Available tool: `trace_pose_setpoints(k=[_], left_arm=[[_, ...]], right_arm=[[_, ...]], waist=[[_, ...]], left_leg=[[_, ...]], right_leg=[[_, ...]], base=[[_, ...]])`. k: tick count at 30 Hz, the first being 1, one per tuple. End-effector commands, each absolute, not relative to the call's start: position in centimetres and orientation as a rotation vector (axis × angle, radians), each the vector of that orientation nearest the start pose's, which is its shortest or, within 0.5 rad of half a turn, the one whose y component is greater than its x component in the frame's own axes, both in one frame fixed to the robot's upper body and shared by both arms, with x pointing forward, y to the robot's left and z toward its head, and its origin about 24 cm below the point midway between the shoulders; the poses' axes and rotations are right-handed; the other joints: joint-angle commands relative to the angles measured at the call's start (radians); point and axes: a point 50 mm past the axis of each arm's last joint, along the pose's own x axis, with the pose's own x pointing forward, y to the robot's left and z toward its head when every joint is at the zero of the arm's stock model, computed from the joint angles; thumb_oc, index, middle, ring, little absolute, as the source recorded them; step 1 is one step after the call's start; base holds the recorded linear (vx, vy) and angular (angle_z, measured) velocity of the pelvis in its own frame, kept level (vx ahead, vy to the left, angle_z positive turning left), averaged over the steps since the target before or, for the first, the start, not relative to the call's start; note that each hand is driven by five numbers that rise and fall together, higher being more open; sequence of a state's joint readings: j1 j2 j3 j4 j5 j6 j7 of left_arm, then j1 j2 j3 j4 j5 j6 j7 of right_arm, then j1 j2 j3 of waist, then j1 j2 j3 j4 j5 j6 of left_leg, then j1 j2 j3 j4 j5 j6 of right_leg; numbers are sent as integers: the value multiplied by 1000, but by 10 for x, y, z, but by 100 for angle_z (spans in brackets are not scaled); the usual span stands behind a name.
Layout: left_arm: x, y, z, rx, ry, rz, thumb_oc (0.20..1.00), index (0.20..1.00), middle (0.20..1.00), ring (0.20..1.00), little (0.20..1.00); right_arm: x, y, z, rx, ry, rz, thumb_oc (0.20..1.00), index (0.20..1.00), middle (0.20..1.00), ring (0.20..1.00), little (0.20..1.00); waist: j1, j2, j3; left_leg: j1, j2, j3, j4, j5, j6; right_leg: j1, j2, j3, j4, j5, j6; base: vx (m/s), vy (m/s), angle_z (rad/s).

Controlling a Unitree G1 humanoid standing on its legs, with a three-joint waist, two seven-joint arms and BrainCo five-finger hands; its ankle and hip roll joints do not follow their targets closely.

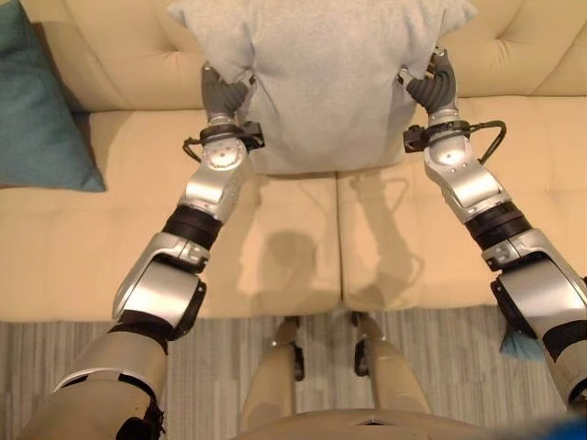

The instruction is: Pick up all the scattered cushions and arrange them neatly on the sofa.

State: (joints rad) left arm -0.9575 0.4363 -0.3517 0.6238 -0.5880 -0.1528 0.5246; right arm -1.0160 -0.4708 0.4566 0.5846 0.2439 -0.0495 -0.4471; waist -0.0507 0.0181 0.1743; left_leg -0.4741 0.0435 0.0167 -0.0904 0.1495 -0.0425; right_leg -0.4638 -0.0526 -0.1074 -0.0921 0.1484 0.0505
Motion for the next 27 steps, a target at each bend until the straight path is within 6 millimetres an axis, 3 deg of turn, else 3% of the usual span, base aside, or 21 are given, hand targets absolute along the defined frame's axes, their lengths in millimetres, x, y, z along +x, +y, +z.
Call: trace_pose_setpoints(k=[1, 3, 4, 8, 9, 10, 11, 12, 17, 21, 22, 24, 27], left_arm=[[385, 110, 293, -91, -656, 40, 200, 200, 200, 200, 200], [388, 108, 284, -102, -618, 43, 200, 200, 200, 200, 200], [396, 111, 277, -78, -569, 80, 200, 200, 200, 200, 200], [403, 119, 277, -18, -541, 112, 200, 200, 200, 200, 200], [404, 120, 279, -3, -540, 116, 376, 376, 376, 376, 376], [408, 123, 278, -8, -514, 146, 1000, 1000, 1000, 1000, 1000], [409, 125, 280, 9, -511, 153, 1000, 1000, 1000, 1000, 1000], [409, 125, 280, 9, -511, 153, 1000, 1000, 1000, 1000, 1000], [414, 151, 291, 125, -502, 218, 1000, 1000, 1000, 1000, 1000], [416, 196, 290, 224, -445, 312, 1000, 1000, 1000, 1000, 1000], [416, 196, 290, 224, -446, 312, 1000, 1000, 1000, 1000, 1000], [412, 224, 290, 251, -423, 365, 1000, 1000, 1000, 1000, 1000], [409, 239, 288, 257, -410, 391, 1000, 1000, 1000, 1000, 1000]], right_arm=[[375, -76, 303, -324, -776, 43, 200, 200, 200, 200, 200], [377, -76, 304, -366, -771, 36, 200, 200, 200, 200, 200], [387, -79, 300, -474, -723, 13, 200, 200, 200, 200, 200], [397, -84, 298, -557, -673, -1, 200, 200, 200, 200, 200], [400, -88, 297, -594, -654, -14, 200, 200, 200, 200, 200], [406, -95, 293, -628, -610, -44, 765, 765, 765, 765, 765], [408, -98, 295, -653, -604, -58, 765, 765, 765, 765, 765], [408, -98, 295, -653, -605, -58, 1000, 1000, 1000, 1000, 1000], [416, -119, 301, -724, -548, -131, 1000, 1000, 1000, 1000, 1000], [421, -150, 296, -744, -461, -191, 1000, 1000, 1000, 1000, 1000], [421, -149, 296, -744, -461, -191, 1000, 1000, 1000, 1000, 1000], [421, -174, 296, -765, -421, -242, 1000, 1000, 1000, 1000, 1000], [419, -189, 297, -767, -402, -271, 1000, 1000, 1000, 1000, 1000]], waist=[[8, -34, -47], [11, -34, -34], [15, -37, -19], [16, -42, -14], [17, -42, -12], [21, -41, -8], [22, -41, -6], [21, -41, -6], [27, -36, -6], [29, -29, -22], [29, -29, -22], [26, -26, -34], [25, -25, -38]], left_leg=[[30, -17, -9, 3, -24, -62], [15, -15, -11, 3, -23, -66], [-36, -14, -15, 3, -9, -74], [-69, -13, -22, 3, 2, -79], [-77, -13, -23, 3, 6, -80], [-98, -14, -28, 3, 15, -84], [-104, -14, -29, 3, 17, -85], [-104, -14, -29, 3, 17, -85], [-127, -15, -40, 3, 26, -87], [-128, -20, -38, 3, 27, -89], [-128, -20, -38, 3, 27, -89], [-122, -22, -35, 3, 26, -91], [-117, -23, -32, 3, 22, -91]], right_leg=[[-14, -27, 30, 5, -10, 94], [-31, -26, 29, 5, -10, 95], [-80, -26, 26, 5, -2, 98], [-110, -25, 28, 5, 8, 100], [-119, -24, 27, 5, 11, 100], [-139, -24, 25, 5, 17, 103], [-147, -24, 23, 5, 18, 104], [-147, -24, 23, 5, 19, 104], [-173, -22, 26, 5, 26, 108], [-177, -25, 27, 5, 28, 112], [-177, -25, 27, 5, 28, 112], [-172, -27, 25, 5, 28, 114], [-167, -28, 24, 5, 28, 114]], base=[[0, 0, 8], [0, -38, 3], [-5, -58, 2], [-14, -40, 9], [-13, -24, 12], [-16, -28, 6], [0, 0, 0], [0, 0, 0], [0, 3, -2], [0, 0, 0], [0, 0, 0], [0, 0, 0], [0, 0, 0]])
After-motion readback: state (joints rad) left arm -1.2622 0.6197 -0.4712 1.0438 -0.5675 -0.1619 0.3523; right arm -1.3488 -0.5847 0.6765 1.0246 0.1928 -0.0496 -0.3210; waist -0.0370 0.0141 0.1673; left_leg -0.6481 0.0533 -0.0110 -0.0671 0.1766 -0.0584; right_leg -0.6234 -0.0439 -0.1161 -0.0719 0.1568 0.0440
